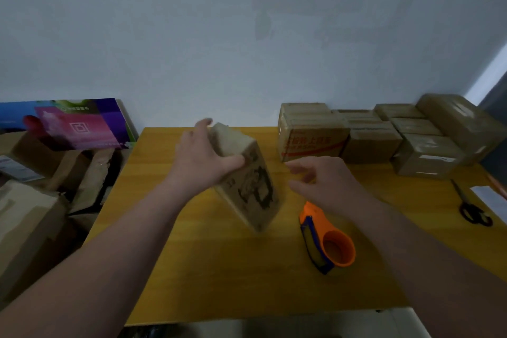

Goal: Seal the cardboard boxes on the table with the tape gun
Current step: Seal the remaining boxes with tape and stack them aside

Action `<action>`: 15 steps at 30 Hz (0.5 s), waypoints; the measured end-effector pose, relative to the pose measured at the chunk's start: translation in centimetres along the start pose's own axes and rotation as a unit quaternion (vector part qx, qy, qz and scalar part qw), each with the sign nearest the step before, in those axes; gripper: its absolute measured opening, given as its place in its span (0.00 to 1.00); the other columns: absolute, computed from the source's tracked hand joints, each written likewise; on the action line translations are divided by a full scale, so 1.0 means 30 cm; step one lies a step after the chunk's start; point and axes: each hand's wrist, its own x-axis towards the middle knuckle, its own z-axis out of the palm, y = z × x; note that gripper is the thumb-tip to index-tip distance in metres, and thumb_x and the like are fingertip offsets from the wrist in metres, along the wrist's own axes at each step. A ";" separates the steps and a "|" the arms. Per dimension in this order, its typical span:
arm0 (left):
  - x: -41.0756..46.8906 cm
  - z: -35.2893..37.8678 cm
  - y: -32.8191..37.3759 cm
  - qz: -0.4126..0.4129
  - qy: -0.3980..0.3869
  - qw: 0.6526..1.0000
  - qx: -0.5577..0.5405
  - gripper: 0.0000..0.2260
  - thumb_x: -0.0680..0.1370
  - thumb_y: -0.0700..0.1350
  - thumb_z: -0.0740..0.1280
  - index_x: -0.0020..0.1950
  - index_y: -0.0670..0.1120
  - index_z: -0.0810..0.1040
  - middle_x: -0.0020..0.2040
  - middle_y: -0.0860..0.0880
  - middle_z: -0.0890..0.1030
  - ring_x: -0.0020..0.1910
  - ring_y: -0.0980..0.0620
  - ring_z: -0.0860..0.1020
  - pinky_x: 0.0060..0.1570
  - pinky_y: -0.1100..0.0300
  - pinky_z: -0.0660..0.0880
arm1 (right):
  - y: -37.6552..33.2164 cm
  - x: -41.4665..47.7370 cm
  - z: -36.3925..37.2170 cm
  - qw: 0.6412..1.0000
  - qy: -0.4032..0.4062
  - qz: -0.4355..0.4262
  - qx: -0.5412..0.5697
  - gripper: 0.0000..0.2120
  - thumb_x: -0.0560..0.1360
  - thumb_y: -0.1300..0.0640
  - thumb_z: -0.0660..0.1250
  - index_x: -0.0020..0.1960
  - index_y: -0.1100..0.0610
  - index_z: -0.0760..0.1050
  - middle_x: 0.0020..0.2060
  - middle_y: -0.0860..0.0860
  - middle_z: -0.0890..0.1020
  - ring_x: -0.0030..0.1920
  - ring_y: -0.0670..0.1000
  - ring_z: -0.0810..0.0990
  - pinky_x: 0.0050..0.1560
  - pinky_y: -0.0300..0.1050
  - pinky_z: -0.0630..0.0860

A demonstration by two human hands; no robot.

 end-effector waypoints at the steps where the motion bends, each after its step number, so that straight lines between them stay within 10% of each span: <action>1: 0.024 0.006 0.000 -0.015 0.019 0.999 -0.031 0.48 0.61 0.60 0.73 0.76 0.52 0.55 0.66 0.45 0.64 0.65 0.43 0.65 0.62 0.42 0.71 | 0.015 0.015 -0.001 1.000 0.002 0.014 0.001 0.20 0.76 0.53 0.69 0.67 0.47 0.73 0.56 0.42 0.79 0.48 0.42 0.77 0.47 0.35 0.72; 9: 0.162 0.195 -0.011 -0.125 0.097 0.982 -0.107 0.52 0.65 0.50 0.76 0.78 0.58 0.44 0.66 0.44 0.60 0.57 0.44 0.69 0.61 0.51 0.71 | 0.159 0.192 -0.015 0.993 0.011 0.097 -0.064 0.19 0.77 0.52 0.66 0.68 0.49 0.73 0.59 0.47 0.79 0.58 0.49 0.76 0.56 0.46 0.76; 15: 0.275 0.400 -0.014 -0.171 0.113 0.973 -0.109 0.39 0.66 0.45 0.77 0.72 0.55 0.60 0.66 0.43 0.58 0.56 0.43 0.69 0.47 0.61 0.70 | 0.302 0.378 -0.014 0.989 -0.021 0.115 -0.091 0.23 0.78 0.53 0.65 0.72 0.48 0.67 0.61 0.47 0.77 0.55 0.47 0.76 0.41 0.36 0.69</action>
